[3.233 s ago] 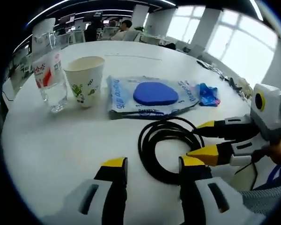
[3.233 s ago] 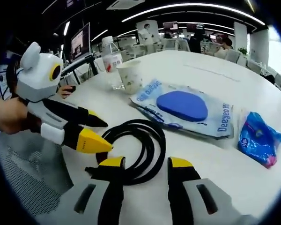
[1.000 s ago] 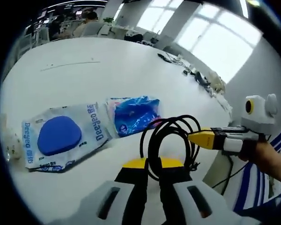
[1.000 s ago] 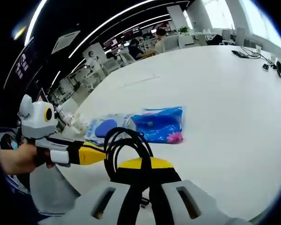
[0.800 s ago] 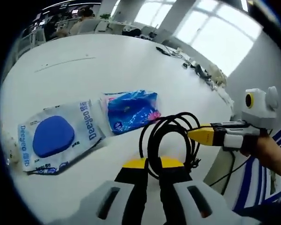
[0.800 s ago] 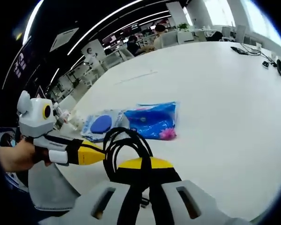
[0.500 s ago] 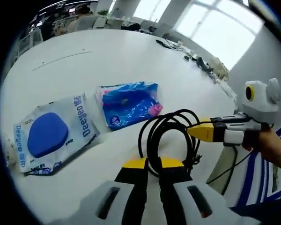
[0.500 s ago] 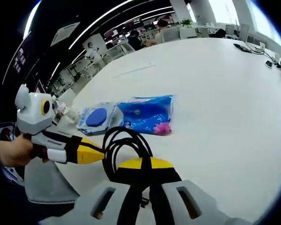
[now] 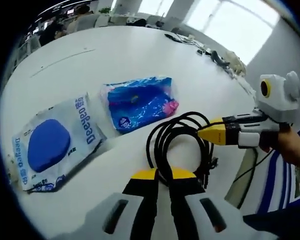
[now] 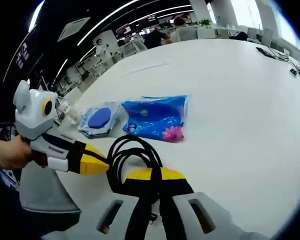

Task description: Arrange the tabletop items into an orderly group along one side of the table until the central work area is clear of visible clutter.

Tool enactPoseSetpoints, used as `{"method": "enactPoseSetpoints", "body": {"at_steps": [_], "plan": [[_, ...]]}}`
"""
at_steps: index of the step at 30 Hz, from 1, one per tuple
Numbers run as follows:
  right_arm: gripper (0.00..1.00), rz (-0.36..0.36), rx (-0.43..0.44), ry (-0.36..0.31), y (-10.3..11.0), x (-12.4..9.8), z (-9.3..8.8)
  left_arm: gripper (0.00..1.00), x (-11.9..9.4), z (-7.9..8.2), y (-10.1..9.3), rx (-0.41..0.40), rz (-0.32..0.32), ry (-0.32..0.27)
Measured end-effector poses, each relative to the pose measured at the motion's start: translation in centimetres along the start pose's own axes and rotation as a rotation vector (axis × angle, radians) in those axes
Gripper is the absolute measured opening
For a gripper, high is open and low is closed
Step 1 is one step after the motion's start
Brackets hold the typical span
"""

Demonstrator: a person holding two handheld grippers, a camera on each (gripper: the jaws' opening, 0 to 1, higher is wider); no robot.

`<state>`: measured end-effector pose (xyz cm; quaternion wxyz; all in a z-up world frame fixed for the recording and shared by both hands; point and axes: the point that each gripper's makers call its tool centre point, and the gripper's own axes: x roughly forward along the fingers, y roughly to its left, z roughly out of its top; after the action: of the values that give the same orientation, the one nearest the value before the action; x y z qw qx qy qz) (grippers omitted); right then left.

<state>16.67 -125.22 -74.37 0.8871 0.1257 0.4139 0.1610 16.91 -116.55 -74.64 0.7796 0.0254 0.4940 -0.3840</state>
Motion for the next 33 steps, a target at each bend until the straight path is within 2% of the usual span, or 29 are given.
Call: {"method": "enactPoseSetpoints", "body": {"at_steps": [2,16,33], "plan": [[0.00,-0.003,-0.003,-0.001,0.0,0.1,-0.1,0.02,0.1,-0.1,0.1,-0.021,0.002,0.003],[0.00,-0.014,-0.043,0.006,-0.7,1.0,-0.6,0.02,0.9,-0.2,0.3,-0.021,0.003,0.008],[0.02,-0.022,-0.105,-0.026,-0.7,1.1,-0.5,0.03,1.2,-0.4,0.5,-0.033,0.015,0.005]]}}
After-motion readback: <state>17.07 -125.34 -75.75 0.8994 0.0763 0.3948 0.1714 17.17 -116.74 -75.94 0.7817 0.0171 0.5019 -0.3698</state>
